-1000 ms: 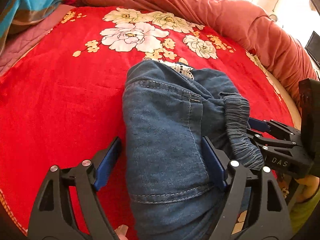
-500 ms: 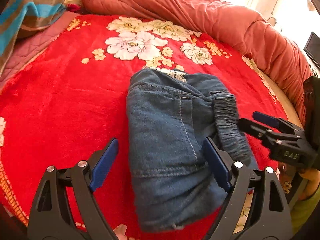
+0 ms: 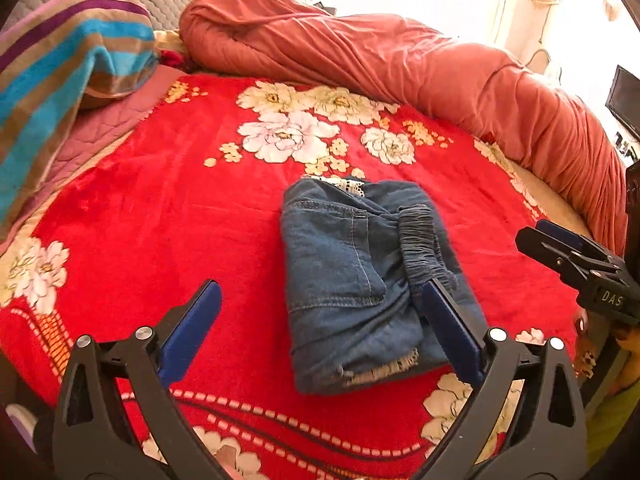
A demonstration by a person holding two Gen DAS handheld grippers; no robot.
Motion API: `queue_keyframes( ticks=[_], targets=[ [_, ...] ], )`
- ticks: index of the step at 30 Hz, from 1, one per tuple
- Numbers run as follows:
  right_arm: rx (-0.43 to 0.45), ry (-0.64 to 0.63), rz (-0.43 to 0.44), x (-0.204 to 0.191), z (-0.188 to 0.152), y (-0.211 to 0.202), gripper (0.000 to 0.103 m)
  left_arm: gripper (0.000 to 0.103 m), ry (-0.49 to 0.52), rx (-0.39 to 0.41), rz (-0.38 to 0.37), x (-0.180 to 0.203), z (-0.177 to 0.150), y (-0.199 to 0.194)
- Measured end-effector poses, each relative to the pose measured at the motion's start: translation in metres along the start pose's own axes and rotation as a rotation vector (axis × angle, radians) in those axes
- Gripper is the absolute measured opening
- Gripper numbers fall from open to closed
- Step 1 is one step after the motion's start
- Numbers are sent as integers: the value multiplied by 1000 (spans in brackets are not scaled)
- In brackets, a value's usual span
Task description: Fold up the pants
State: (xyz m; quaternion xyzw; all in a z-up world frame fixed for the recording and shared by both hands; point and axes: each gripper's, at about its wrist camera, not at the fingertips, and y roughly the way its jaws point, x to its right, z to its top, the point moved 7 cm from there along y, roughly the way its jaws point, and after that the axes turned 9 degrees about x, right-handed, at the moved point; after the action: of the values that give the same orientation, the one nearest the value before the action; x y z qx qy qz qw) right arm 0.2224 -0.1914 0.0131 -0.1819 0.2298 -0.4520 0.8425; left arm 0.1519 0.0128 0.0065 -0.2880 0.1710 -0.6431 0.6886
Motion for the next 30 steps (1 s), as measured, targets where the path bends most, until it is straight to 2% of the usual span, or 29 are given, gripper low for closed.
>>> queue_keyframes(
  ticks=[10, 18, 24, 30],
  targets=[
    [40, -61, 11, -23, -3, -41, 98, 93, 30, 67, 12, 2, -9, -49],
    [55, -65, -1, -28, -13, -62, 98, 93, 52, 78, 11, 3, -22, -70],
    [38, -54, 11, -33, -29, -75, 98, 93, 54, 46, -2, 6, -38, -73],
    [-42, -48, 10, -37, -62, -71, 98, 93, 34, -23, -3, 4, -63, -62]
  ],
)
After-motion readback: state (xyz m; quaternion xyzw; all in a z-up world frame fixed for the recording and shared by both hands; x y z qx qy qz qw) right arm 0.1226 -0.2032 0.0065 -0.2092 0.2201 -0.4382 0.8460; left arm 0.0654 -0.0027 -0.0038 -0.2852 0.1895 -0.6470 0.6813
